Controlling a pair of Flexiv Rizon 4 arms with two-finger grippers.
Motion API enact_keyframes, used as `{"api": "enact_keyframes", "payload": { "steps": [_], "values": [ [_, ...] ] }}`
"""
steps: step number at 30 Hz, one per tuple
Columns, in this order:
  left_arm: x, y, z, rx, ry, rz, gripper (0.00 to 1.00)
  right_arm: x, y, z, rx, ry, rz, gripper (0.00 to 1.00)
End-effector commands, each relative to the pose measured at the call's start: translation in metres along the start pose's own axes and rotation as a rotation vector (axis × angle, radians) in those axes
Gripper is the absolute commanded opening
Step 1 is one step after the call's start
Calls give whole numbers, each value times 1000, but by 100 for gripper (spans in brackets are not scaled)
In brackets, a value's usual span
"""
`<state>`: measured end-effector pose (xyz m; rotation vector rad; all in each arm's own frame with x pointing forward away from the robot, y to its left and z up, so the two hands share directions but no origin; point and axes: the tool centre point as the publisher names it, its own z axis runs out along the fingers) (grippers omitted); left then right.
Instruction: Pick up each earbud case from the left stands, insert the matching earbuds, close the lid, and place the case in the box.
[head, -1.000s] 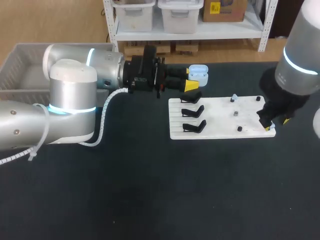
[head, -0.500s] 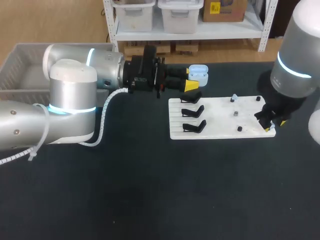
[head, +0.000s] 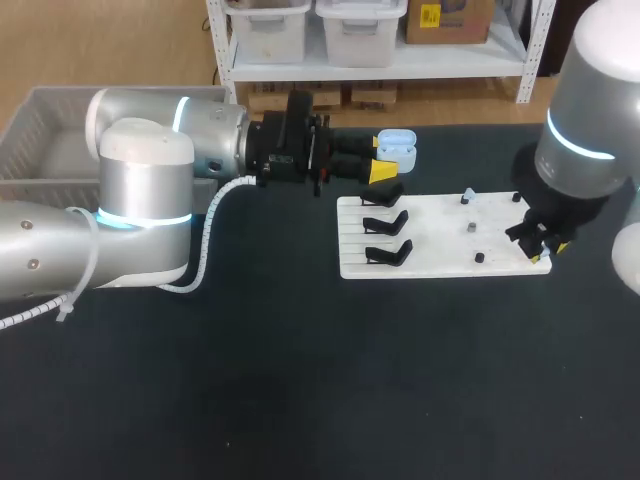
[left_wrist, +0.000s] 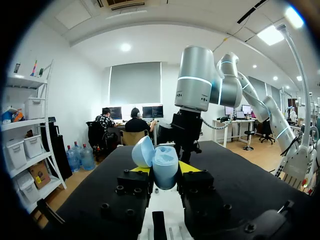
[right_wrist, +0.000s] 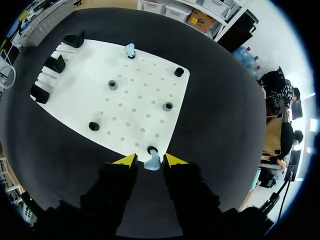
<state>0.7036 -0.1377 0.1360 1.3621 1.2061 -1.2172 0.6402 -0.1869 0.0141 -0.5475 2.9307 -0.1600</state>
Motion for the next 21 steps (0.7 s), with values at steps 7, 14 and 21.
{"api": "enact_keyframes", "payload": {
  "steps": [7,14,21],
  "values": [
    [0,0,0,0,1,0,0,0,-2,3,22,-5,15,25],
    [0,0,0,0,1,0,0,0,-3,4,24,-1,20,22],
    [0,0,0,0,1,0,0,0,-4,3,29,-3,20,0]
  ]
}}
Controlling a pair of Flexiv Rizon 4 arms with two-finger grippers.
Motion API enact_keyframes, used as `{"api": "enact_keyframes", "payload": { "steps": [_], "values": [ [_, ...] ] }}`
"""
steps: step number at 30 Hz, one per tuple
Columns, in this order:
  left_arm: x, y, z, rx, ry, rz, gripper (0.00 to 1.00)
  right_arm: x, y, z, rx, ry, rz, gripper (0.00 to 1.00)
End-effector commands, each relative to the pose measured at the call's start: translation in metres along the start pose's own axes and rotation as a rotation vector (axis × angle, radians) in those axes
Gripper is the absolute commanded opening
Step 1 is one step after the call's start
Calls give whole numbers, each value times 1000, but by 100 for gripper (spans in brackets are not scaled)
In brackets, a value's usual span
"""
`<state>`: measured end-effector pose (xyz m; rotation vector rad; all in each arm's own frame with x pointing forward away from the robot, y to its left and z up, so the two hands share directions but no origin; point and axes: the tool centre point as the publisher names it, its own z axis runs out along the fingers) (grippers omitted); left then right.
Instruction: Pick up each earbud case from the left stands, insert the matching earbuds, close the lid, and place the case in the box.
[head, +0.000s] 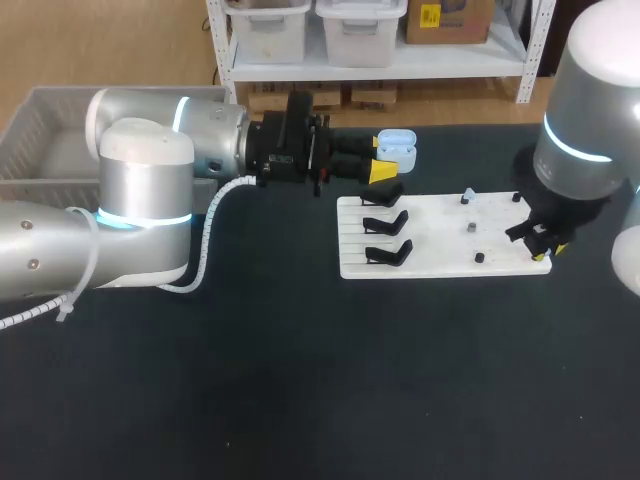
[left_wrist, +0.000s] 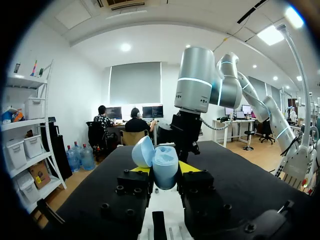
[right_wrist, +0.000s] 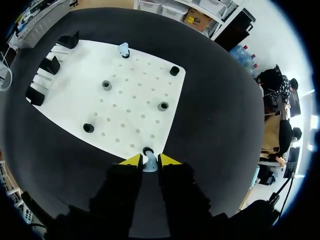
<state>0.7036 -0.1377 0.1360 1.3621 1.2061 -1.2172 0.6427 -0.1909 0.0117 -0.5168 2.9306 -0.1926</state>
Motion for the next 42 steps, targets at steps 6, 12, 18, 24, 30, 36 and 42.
{"api": "enact_keyframes", "payload": {
  "steps": [6,12,18,24,30,36,42],
  "values": [
    [0,0,0,0,1,0,0,0,7,-28,8,-20,-3,0],
    [0,0,0,0,1,0,0,-5,24,-80,25,-5,50,0],
    [0,0,0,0,1,0,0,-15,46,-120,84,75,224,0],
    [0,0,0,0,1,0,0,-19,70,-135,163,79,375,0],
    [0,0,0,0,1,0,0,-15,80,-141,162,12,455,0],
    [0,0,0,0,1,0,0,-15,80,-141,162,12,455,0],
    [0,0,0,0,1,0,0,-15,80,-141,162,12,455,0]
  ]
}}
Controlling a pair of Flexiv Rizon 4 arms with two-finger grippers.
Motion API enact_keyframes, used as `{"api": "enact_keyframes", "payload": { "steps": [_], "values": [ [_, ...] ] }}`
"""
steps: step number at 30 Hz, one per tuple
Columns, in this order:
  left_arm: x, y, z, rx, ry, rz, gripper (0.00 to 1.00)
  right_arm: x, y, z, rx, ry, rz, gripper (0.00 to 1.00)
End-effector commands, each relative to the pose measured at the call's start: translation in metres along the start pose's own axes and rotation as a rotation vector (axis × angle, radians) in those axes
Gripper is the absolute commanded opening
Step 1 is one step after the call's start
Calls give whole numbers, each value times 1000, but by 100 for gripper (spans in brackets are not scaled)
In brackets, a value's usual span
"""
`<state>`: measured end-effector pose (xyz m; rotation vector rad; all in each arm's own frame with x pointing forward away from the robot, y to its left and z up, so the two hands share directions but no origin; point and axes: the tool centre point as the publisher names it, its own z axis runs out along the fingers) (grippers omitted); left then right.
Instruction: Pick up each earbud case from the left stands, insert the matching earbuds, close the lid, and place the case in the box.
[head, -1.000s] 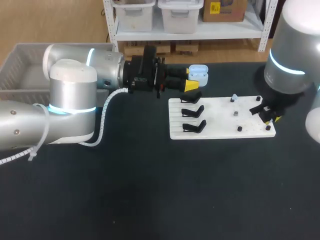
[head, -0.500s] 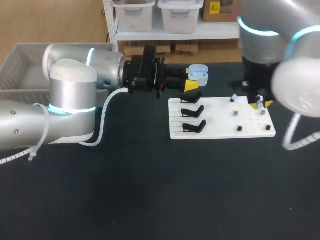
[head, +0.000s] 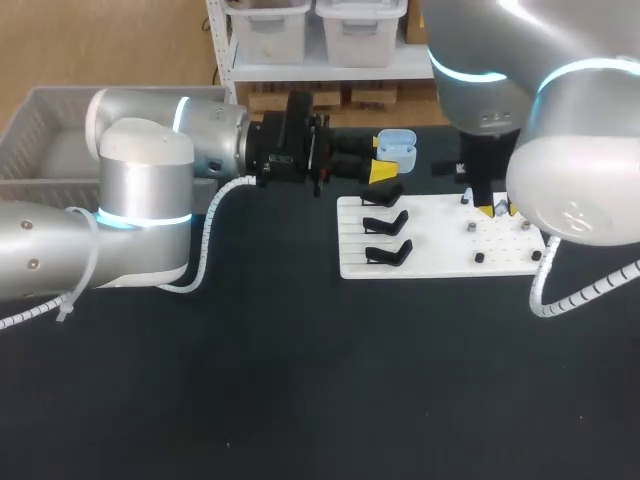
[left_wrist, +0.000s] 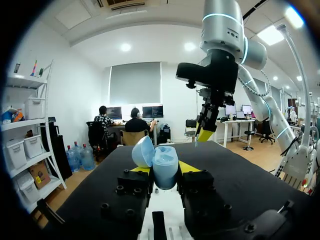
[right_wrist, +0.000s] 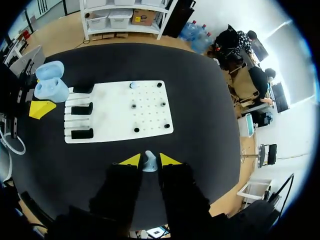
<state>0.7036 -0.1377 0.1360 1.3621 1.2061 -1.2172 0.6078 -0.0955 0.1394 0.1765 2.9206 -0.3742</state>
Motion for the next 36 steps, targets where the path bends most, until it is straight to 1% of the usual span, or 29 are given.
{"api": "enact_keyframes", "payload": {
  "steps": [1,4,5,6,10,11,13,14,17,20,24,26,28,36],
  "values": [
    [0,0,0,0,1,0,0,3,-2,0,-4,-8,2,0],
    [0,0,0,0,1,0,0,3,-2,0,-4,-8,2,0],
    [0,0,0,0,1,0,0,-2,-1,-5,-18,-4,41,0],
    [0,0,0,0,1,0,0,-5,0,-7,6,-5,60,0],
    [0,0,0,0,1,0,0,-14,4,-19,25,15,153,0],
    [0,0,0,0,1,0,0,-16,6,-22,22,25,176,0],
    [0,0,0,0,1,0,0,-20,8,-27,12,47,262,0],
    [0,0,0,0,1,0,0,-23,8,-28,24,39,320,0],
    [0,0,0,0,1,0,0,-26,12,-33,-9,53,399,0],
    [0,0,0,0,1,0,0,-24,22,-37,-11,53,422,0],
    [0,0,0,0,1,0,0,-23,33,-41,-42,74,456,0],
    [0,0,0,0,1,0,0,-25,35,-44,-33,73,472,0],
    [0,0,0,0,1,0,0,-27,39,-48,-45,77,474,0],
    [0,0,0,0,1,0,0,-27,39,-48,-45,77,474,0]
  ]
}}
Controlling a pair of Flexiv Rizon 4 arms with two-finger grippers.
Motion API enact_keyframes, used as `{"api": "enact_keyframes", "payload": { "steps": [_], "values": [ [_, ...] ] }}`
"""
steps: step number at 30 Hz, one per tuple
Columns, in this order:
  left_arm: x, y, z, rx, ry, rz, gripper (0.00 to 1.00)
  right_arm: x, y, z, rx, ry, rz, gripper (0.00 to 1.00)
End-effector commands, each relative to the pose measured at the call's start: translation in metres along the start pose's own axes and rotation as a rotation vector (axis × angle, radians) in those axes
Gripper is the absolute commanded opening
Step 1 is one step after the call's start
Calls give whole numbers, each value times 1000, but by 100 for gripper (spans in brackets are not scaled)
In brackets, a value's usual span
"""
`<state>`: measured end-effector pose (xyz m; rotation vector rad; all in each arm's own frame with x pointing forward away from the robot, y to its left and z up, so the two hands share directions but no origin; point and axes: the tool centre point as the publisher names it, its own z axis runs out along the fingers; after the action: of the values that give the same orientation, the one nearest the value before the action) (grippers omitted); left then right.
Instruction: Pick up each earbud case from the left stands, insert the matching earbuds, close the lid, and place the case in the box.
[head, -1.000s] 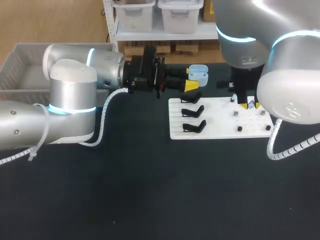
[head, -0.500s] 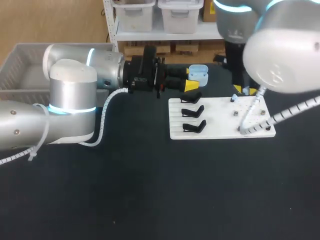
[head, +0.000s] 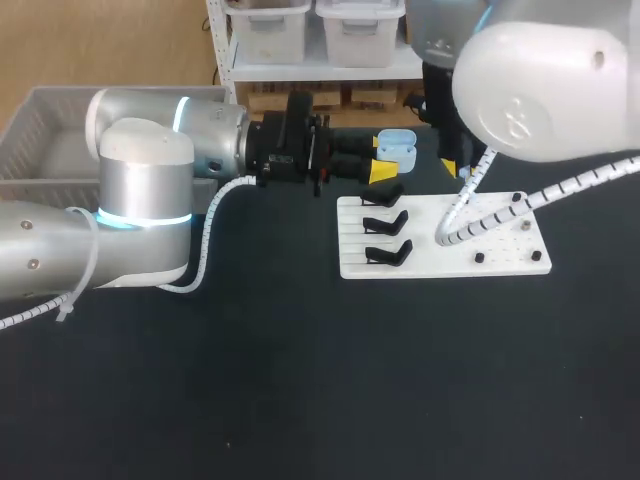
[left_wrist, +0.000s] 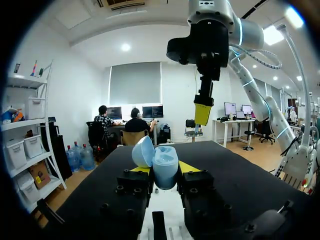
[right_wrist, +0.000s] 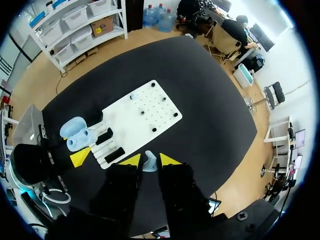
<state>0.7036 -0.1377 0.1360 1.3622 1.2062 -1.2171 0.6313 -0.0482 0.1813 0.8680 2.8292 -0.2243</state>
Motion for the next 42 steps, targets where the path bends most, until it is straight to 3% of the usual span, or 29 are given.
{"api": "enact_keyframes", "payload": {
  "steps": [1,14,20,26,42],
  "values": [
    [0,0,0,0,1,0,0,0,0,0,1,0,1,0],
    [0,0,0,0,1,0,0,0,0,0,1,0,1,0],
    [0,0,0,0,1,0,0,-4,17,-17,24,-34,33,0],
    [0,0,0,0,1,0,0,-5,37,-33,32,-17,92,0],
    [0,0,0,0,1,0,0,-2,66,-33,72,21,186,0]
  ]
}}
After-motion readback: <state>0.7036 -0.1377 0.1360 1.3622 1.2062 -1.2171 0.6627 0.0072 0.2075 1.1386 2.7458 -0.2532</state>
